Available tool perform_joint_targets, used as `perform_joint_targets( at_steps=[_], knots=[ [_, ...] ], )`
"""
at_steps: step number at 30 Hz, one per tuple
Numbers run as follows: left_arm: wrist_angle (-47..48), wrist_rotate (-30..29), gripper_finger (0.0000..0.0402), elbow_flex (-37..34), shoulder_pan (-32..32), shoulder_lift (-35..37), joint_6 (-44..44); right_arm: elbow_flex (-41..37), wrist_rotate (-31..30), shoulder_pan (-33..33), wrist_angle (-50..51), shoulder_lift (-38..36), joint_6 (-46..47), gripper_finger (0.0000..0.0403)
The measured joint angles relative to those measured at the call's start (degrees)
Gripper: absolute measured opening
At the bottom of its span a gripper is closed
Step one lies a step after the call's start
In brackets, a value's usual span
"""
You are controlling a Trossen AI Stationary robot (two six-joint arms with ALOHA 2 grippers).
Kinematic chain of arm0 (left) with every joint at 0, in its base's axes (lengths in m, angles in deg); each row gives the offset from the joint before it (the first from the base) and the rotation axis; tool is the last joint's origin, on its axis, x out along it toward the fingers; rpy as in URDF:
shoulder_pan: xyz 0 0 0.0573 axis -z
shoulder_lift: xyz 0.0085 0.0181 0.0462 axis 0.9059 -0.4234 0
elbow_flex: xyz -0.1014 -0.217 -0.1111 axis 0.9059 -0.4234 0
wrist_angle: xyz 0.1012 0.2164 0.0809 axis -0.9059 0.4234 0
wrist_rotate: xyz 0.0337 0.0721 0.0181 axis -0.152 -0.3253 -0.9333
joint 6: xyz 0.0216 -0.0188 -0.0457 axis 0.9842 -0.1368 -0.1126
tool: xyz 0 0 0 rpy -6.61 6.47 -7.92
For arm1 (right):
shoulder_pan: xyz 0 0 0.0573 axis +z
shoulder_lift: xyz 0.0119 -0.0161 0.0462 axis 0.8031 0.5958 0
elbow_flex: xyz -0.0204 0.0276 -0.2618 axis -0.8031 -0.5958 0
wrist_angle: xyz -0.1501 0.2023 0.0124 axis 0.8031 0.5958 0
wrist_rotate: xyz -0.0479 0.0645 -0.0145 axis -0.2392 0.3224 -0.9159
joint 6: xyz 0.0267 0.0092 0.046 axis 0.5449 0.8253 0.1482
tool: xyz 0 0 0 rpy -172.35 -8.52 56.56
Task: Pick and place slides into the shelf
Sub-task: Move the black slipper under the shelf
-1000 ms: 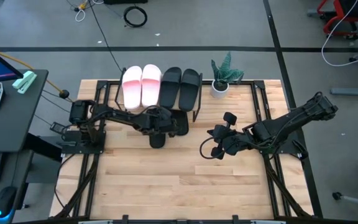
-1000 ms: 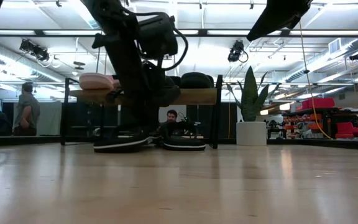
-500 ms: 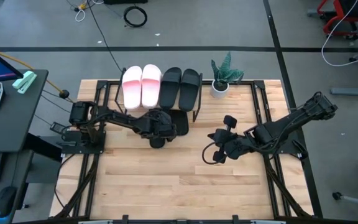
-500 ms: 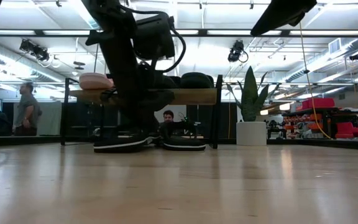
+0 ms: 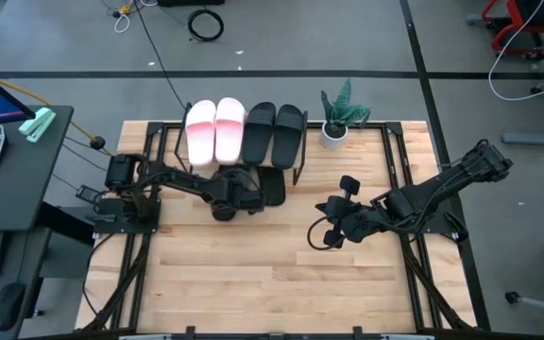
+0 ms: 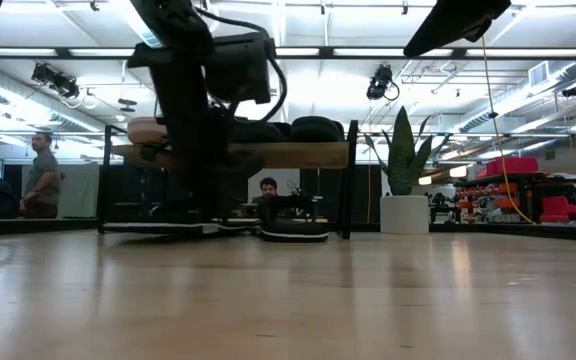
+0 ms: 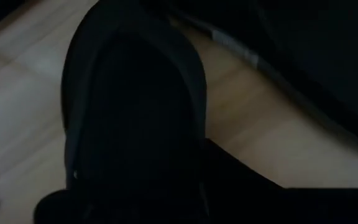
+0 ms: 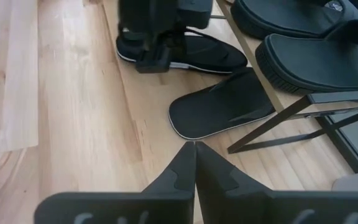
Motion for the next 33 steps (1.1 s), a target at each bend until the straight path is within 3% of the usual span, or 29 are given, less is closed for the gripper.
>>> perform_joint_targets(
  at_steps=[8, 13, 19, 25, 33],
  knots=[
    [0.7, -1.5, 0.0012, 0.0, -0.9, 0.0, -2.3, 0.0, 0.0, 0.0, 0.0, 0.0, 0.0, 0.0012],
    [-8.0, -1.3, 0.0006, 0.0, -4.5, 0.0, 8.2, 0.0, 0.0, 0.0, 0.0, 0.0, -0.1, 0.0012],
    [-18.3, 5.6, 0.0014, 0.1, -8.1, -1.2, 21.1, 0.0, -0.1, -0.2, 0.0, 0.0, -0.2, 0.0012],
    [-18.5, 7.3, 0.0008, 0.1, -8.6, -2.9, 21.9, 0.1, -0.2, -0.2, -0.1, 0.0, -0.3, 0.0012],
    [-18.5, 6.9, 0.0086, 0.1, -5.9, -3.1, 21.0, 0.1, -0.3, -0.2, -0.1, 0.0, -0.3, 0.0012]
  ],
)
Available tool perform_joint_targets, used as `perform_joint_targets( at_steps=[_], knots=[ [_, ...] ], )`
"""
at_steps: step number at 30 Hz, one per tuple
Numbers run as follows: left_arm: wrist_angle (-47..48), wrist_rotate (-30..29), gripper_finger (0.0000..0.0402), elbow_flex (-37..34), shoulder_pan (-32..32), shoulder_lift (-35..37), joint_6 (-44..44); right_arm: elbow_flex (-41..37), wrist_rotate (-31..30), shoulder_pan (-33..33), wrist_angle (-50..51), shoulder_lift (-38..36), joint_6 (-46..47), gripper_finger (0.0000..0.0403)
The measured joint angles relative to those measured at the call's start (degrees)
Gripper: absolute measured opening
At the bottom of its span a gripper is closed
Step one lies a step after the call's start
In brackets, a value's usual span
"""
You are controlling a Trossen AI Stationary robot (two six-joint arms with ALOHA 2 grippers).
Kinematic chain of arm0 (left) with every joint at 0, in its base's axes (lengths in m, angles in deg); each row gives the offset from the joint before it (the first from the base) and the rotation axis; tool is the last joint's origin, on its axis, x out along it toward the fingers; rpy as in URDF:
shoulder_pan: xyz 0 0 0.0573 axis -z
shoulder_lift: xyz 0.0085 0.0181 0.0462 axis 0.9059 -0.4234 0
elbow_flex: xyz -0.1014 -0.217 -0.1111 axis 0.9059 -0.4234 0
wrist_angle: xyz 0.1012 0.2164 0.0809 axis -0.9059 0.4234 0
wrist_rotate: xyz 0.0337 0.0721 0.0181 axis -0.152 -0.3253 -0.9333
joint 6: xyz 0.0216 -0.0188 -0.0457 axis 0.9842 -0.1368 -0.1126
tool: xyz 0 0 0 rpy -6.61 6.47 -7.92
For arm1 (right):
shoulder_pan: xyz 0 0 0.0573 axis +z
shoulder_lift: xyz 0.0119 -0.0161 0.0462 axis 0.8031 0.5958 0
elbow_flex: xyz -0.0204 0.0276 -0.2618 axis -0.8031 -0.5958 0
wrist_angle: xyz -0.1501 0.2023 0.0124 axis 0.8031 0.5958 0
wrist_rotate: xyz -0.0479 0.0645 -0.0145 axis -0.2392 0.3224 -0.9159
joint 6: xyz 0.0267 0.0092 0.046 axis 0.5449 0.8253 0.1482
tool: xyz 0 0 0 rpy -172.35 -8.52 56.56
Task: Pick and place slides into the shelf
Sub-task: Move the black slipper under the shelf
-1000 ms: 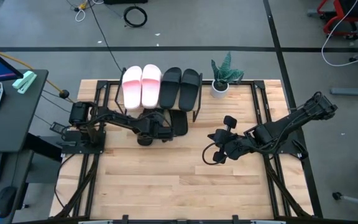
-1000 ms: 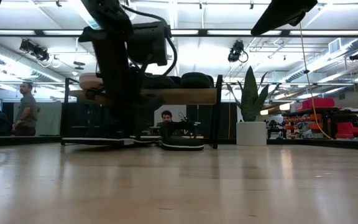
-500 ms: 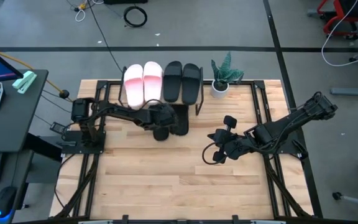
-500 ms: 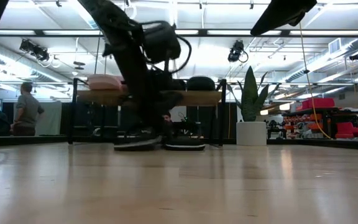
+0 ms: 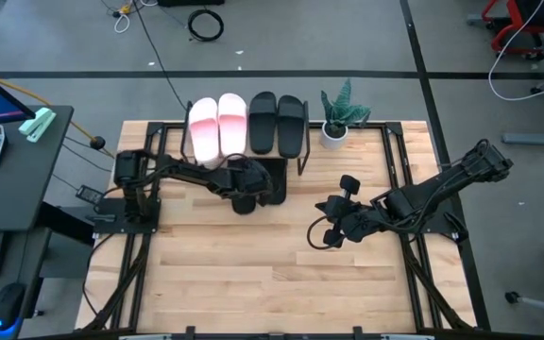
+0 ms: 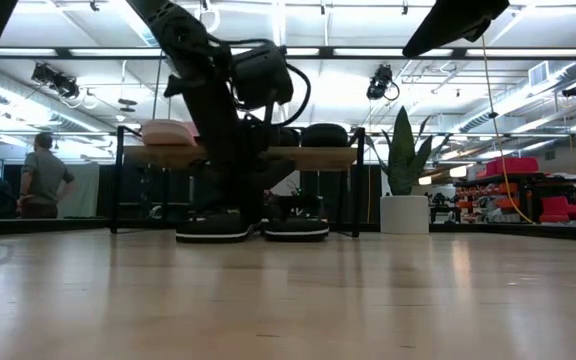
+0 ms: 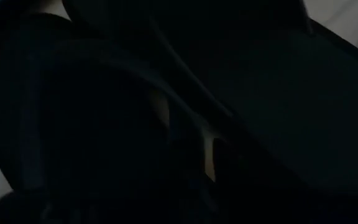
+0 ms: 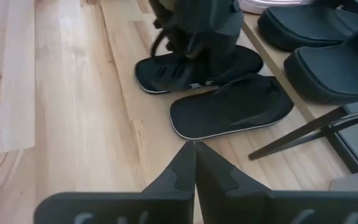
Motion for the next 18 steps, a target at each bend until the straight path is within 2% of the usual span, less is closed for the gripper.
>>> perform_joint_targets(
  at_steps=[6, 9, 15, 18],
  knots=[
    [5.7, 0.9, 0.0135, 3.8, 4.4, 0.6, -4.7, 0.0, 0.0, 0.0, 0.0, 0.0, 0.0, 0.0012],
    [13.1, 0.9, 0.0145, 7.6, 6.4, 0.6, -4.8, 0.0, 0.0, 0.0, 0.0, 0.0, 0.0, 0.0012],
    [27.9, 0.5, 0.0133, 15.3, 11.1, 0.7, -13.6, 0.0, 0.0, 0.1, 0.0, 0.0, 0.2, 0.0013],
    [31.1, 0.6, 0.0118, 15.7, 14.5, 0.8, -18.7, 0.0, 0.0, 0.1, 0.0, 0.0, 0.2, 0.0013]
  ],
)
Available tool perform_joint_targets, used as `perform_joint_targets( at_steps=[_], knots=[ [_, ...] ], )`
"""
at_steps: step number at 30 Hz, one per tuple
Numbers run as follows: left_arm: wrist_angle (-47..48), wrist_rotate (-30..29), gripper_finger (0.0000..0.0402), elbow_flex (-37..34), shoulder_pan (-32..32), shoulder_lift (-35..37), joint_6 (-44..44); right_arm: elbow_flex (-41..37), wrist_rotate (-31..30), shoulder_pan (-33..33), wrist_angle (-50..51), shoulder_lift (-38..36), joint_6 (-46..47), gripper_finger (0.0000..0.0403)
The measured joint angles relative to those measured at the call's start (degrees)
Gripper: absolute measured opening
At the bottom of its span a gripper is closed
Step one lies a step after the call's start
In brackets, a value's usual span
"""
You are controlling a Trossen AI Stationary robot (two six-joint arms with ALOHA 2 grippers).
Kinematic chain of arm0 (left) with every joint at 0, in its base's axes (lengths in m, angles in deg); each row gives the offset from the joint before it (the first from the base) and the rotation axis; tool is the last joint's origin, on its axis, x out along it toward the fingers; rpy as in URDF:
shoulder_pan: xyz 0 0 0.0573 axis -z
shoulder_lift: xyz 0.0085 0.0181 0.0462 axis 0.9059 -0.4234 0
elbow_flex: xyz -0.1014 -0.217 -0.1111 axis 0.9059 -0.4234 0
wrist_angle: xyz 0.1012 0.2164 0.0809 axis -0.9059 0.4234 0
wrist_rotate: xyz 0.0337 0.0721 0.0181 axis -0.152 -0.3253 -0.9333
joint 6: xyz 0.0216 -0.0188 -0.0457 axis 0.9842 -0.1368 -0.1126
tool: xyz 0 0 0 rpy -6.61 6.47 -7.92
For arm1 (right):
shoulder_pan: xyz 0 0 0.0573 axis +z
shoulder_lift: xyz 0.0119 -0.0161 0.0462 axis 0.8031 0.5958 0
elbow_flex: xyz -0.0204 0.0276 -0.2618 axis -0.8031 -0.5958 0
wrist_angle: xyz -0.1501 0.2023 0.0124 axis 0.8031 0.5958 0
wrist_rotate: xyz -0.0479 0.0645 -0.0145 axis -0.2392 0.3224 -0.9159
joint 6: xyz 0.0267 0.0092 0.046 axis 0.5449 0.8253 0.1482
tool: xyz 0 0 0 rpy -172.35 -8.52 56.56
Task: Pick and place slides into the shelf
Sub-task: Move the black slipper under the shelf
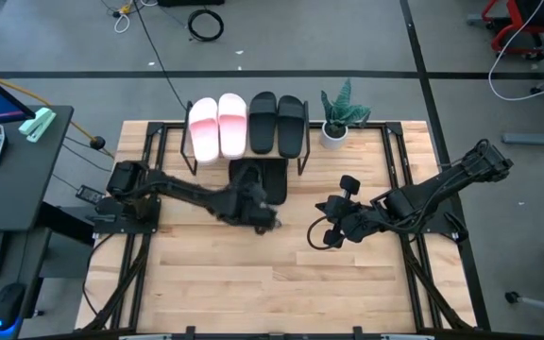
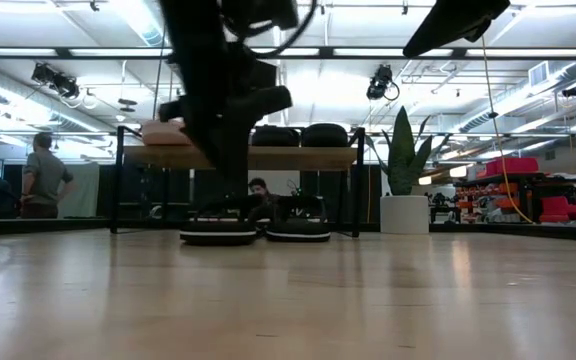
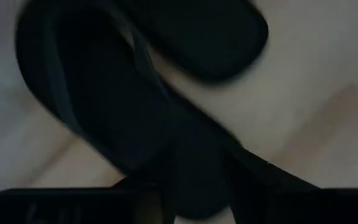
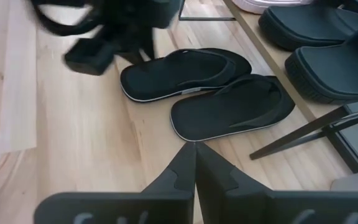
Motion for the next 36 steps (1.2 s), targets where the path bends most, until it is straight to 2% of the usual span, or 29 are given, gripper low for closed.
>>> perform_joint_targets(
  at_steps=[6, 9, 11, 20, 27, 33, 36],
  knots=[
    [-0.7, -0.6, 0.0057, -4.6, 6.9, 0.0, -13.7, 0.0, 0.2, 0.0, 0.0, 0.0, 0.0, 0.0012],
    [-1.6, -4.2, 0.0014, -7.2, 9.7, -0.1, -19.6, 0.0, 0.2, 0.0, 0.0, 0.0, 0.0, 0.0013],
    [-3.8, -5.5, 0.0008, -8.8, 10.8, -0.1, -22.4, 0.0, 0.2, 0.0, 0.0, 0.0, 0.0, 0.0012],
    [-18.9, -6.8, 0.0007, -16.6, 7.3, -0.1, -17.7, 0.0, -1.7, 0.0, 0.0, 0.0, 0.0, 0.0012],
    [-20.4, -7.1, 0.0006, -19.7, 3.5, 0.2, -16.9, 0.0, -1.7, 0.0, 0.0, 0.0, -0.1, 0.0012],
    [-23.6, -6.7, 0.0004, -19.8, -0.3, 0.1, -8.4, -0.1, -1.7, -0.1, 0.0, 0.0, -0.1, 0.0012],
    [-23.9, -6.7, 0.0006, -19.8, -2.2, 0.0, -6.9, -0.1, -1.7, 0.0, 0.0, 0.0, 0.0, 0.0012]
  ],
)
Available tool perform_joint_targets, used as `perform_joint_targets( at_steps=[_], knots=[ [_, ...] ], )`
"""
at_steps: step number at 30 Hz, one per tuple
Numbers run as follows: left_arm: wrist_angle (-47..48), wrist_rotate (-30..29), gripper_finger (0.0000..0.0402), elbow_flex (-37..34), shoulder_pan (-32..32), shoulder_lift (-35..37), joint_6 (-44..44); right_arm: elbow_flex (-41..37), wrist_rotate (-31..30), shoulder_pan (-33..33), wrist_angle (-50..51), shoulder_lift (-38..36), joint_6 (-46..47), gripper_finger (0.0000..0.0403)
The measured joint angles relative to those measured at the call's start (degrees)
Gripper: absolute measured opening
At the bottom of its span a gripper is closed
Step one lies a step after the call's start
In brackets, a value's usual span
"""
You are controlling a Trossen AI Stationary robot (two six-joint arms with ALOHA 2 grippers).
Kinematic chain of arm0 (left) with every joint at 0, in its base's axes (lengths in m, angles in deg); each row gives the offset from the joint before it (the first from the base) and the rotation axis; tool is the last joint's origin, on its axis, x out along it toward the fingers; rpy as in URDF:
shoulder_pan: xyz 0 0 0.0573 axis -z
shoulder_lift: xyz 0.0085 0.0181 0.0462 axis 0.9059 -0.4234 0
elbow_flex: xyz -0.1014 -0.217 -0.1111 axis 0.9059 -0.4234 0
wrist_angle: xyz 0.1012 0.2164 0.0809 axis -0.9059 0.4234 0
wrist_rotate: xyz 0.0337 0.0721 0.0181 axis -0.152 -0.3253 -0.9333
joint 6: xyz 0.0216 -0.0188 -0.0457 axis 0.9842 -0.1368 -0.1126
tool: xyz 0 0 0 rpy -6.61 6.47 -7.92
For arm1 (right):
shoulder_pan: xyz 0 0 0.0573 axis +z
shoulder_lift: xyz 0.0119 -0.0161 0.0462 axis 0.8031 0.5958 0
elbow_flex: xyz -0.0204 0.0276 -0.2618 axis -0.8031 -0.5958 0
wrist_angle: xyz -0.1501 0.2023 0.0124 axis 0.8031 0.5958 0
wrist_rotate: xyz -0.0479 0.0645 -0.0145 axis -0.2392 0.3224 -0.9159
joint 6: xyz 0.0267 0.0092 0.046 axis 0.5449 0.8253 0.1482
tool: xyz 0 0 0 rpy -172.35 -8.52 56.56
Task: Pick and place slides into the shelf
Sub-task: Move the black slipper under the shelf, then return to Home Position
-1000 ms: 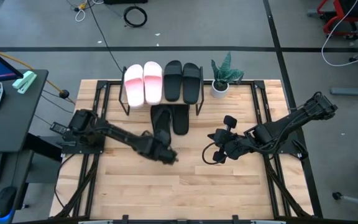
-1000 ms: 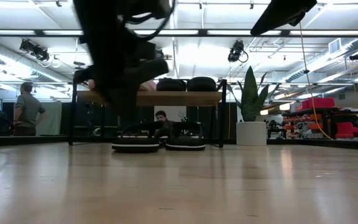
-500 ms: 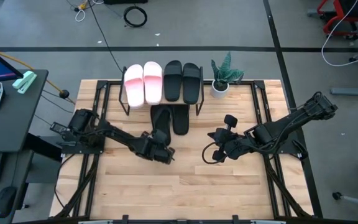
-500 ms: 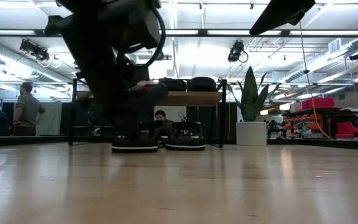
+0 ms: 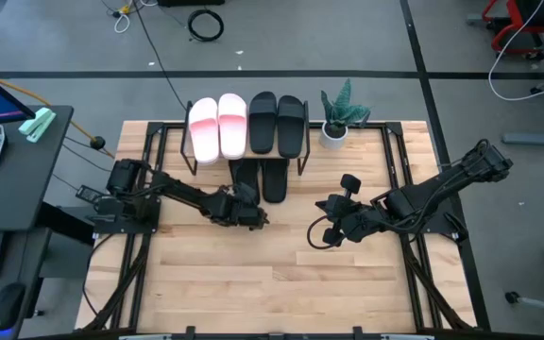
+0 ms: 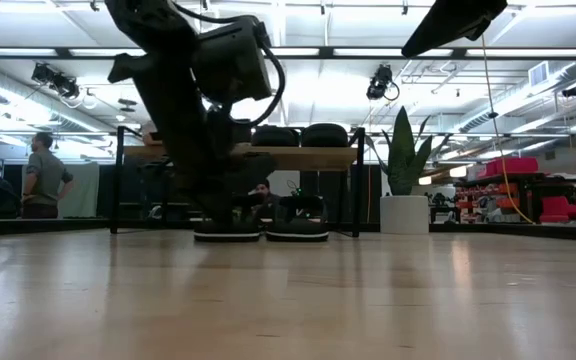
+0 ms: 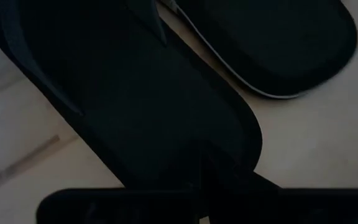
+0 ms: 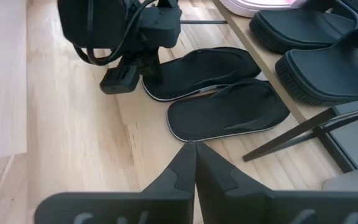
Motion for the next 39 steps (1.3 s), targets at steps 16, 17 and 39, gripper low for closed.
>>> perform_joint_targets(
  at_steps=[16, 17, 39],
  knots=[
    [0.2, -0.2, 0.0005, 0.2, -0.8, -0.1, 5.4, 0.0, 0.0, 0.0, 0.0, 0.0, 0.1, 0.0012],
    [0.9, -0.3, 0.0004, 0.6, -0.7, -0.2, 6.4, 0.0, 0.0, 0.0, 0.0, 0.0, 0.1, 0.0012],
    [59.6, -1.8, 0.0026, 46.4, 15.9, 7.2, 15.2, 0.2, 4.4, 0.2, 6.4, -0.7, 7.7, 0.0015]
  ],
)
